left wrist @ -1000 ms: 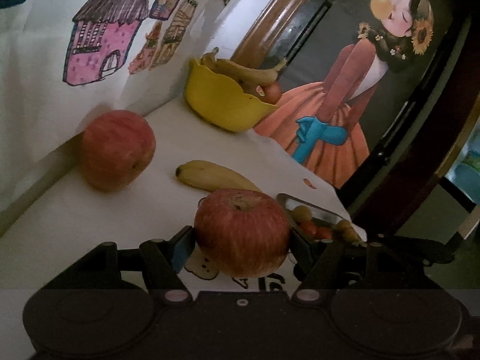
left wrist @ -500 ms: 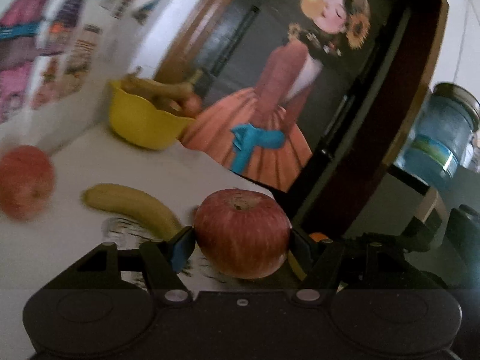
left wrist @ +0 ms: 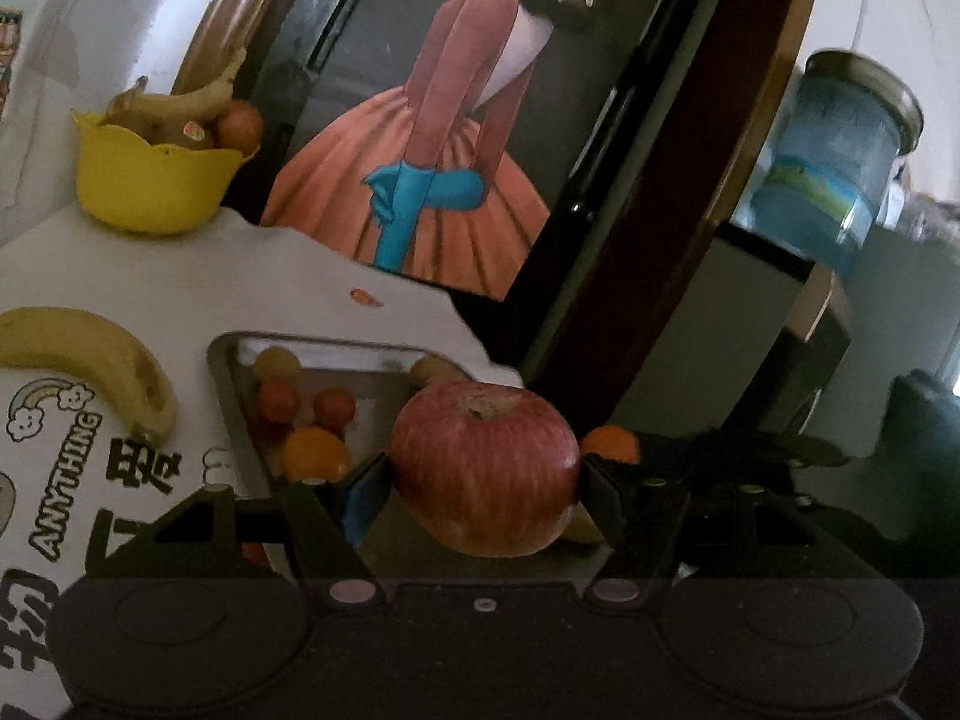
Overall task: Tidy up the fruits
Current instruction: 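Carry the apple in the left tool over the tray while the right tool carries the orange, then open the left tool to drop the red apple in the tray while the right tool releases the orange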
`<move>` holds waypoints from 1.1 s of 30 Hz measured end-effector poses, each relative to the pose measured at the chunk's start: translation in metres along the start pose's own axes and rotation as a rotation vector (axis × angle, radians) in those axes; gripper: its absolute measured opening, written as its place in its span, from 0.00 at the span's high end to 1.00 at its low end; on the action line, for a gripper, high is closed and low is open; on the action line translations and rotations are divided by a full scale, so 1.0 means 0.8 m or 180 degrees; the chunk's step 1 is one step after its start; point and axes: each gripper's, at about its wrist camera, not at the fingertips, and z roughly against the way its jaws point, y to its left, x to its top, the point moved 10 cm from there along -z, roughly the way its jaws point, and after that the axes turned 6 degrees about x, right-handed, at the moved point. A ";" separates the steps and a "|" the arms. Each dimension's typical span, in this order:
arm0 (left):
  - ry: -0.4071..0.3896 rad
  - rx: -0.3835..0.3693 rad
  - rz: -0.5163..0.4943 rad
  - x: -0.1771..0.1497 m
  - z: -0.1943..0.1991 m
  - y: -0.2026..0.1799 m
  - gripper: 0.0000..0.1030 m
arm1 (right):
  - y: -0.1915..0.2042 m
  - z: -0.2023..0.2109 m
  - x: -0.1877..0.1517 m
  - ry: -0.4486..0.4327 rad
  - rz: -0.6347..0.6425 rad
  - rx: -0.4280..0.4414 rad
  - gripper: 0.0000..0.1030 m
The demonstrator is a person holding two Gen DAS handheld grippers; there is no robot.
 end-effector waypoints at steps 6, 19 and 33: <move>0.0087 0.0213 -0.0055 -0.004 -0.005 0.015 0.32 | 0.003 0.016 -0.019 -0.0073 0.0041 0.0039 0.69; 0.0238 0.0382 0.0071 -0.007 -0.014 0.034 0.32 | 0.027 0.009 -0.039 0.0010 0.0107 0.0181 0.68; 0.0314 0.0378 0.0050 -0.010 -0.019 0.034 0.32 | 0.036 -0.002 -0.049 0.0118 0.0117 0.0193 0.68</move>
